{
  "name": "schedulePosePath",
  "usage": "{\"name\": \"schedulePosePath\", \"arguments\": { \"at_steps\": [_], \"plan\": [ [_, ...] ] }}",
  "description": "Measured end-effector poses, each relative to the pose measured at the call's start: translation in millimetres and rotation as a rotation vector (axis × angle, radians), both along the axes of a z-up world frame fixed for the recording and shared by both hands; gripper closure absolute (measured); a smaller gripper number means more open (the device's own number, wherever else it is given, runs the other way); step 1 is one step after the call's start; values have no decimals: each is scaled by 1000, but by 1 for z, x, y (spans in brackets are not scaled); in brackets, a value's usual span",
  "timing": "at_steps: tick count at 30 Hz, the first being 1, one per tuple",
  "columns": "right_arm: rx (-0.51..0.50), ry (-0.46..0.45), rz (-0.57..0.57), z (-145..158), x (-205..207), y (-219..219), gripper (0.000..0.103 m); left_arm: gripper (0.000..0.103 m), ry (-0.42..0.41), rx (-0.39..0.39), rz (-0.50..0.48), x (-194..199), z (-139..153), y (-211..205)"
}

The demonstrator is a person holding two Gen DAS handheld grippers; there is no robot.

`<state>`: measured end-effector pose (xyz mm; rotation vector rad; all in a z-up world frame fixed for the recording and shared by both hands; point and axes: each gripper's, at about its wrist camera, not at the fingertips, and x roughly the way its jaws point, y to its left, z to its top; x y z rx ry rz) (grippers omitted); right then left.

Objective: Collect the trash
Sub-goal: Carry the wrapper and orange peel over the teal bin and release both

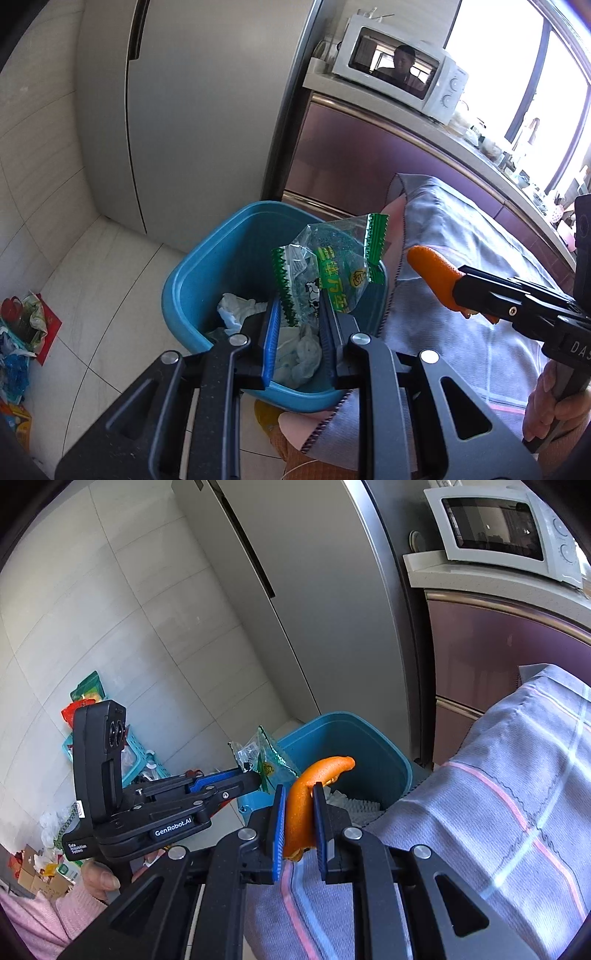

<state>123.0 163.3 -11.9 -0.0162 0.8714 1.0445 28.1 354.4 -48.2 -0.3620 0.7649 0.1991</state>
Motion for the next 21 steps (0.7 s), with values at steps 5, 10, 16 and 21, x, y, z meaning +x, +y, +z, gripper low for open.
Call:
{"name": "schedulePosePath", "arguments": {
  "at_steps": [5, 10, 16, 21],
  "plan": [
    [-33, 8, 2, -9, 9, 12, 90, 82, 22, -3, 12, 4, -11, 6],
    [-58, 13, 7, -14, 12, 22, 90, 82, 42, -4, 21, 12, -19, 9],
    [-81, 20, 14, -20, 16, 32, 90, 82, 64, 2, 32, 19, -27, 9],
    [-96, 28, 20, -25, 16, 35, 90, 82, 80, 0, 39, 25, -34, 10]
  ]
}}
